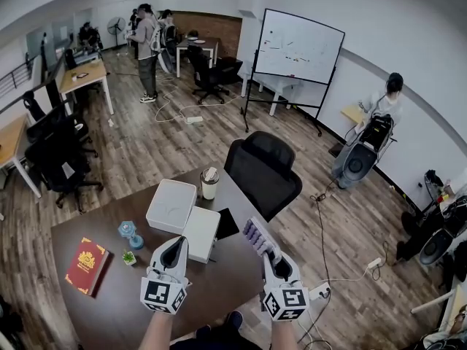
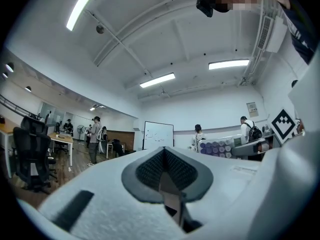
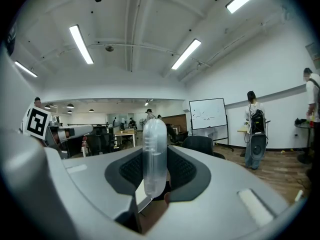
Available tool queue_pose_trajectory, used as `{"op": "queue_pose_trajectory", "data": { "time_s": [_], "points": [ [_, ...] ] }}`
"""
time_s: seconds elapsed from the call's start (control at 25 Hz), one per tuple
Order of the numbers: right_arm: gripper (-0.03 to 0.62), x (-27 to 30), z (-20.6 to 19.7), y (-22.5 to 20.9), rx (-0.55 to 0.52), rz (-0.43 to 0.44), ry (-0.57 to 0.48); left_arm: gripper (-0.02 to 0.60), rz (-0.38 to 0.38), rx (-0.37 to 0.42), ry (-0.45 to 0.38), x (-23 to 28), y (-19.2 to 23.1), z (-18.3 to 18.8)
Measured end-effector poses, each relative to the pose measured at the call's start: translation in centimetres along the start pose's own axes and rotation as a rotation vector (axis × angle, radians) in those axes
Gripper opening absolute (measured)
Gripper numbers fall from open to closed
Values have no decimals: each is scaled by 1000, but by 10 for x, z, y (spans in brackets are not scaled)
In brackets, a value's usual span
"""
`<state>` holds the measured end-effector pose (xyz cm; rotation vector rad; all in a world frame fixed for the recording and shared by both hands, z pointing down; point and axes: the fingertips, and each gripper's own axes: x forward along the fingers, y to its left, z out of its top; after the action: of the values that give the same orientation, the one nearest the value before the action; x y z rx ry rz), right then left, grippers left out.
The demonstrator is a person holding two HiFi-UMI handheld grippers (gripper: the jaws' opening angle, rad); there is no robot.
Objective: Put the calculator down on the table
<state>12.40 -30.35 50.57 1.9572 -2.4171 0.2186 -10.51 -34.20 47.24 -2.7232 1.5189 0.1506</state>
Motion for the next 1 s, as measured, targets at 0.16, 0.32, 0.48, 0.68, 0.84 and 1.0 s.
{"op": "queue_pose_trajectory", "data": {
  "time_s": [0.16, 0.32, 0.48, 0.68, 0.84, 1.0],
  "points": [
    [117, 19, 6, -17, -9, 27, -4, -5, 8, 1, -4, 26, -8, -2],
    [117, 35, 12, -34, -23, 50, -8, -5, 14, -2, -17, 47, -16, -2],
    [117, 46, 16, -47, -29, 69, -5, -5, 37, -2, -19, 59, -21, -3],
    [117, 52, 17, -56, -39, 109, 5, -5, 78, -5, -9, 67, -25, -6],
    [117, 57, 14, -62, -35, 118, 12, -5, 88, -7, -1, 69, -28, -10],
    [117, 63, 10, -58, -44, 122, 21, -5, 84, -14, 1, 75, -25, -13]
  ]
}}
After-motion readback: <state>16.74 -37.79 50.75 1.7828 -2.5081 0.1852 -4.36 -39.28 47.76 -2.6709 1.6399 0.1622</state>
